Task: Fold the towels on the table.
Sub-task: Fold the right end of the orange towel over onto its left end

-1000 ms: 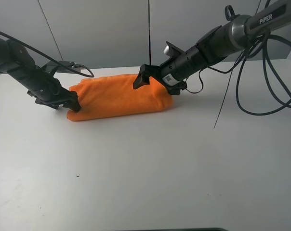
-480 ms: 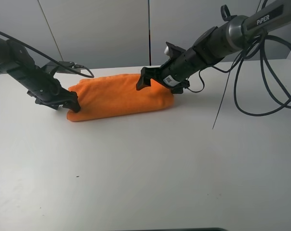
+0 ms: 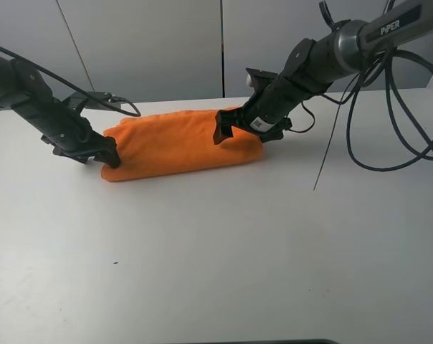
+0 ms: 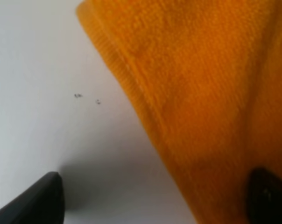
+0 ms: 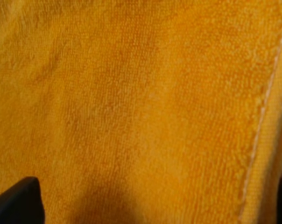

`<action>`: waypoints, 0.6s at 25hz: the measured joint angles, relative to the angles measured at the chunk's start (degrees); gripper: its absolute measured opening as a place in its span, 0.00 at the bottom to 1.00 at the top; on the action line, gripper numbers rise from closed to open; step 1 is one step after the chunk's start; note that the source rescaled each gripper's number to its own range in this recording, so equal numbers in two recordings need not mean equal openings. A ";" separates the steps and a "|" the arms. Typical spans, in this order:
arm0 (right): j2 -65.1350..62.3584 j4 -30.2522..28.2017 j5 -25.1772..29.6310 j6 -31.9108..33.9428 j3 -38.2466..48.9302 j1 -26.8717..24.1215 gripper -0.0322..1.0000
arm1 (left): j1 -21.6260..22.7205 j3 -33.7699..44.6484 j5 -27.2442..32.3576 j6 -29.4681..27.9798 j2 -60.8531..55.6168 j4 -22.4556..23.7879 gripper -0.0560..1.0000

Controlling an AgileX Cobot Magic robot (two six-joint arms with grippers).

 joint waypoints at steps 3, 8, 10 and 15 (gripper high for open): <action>0.00 1.69 -0.17 0.11 0.00 0.00 1.00 | 0.00 0.00 0.00 0.00 0.00 0.12 0.99; 0.00 8.31 -0.27 -4.42 0.00 0.00 1.00 | 0.00 0.00 0.09 0.00 0.00 0.24 0.99; 0.14 10.24 -0.39 -6.04 0.00 0.40 1.00 | 0.00 0.00 0.14 0.00 0.00 0.34 0.99; 0.49 11.85 -0.84 -8.26 0.00 1.62 1.00 | 0.00 0.00 0.51 0.00 0.00 0.45 0.99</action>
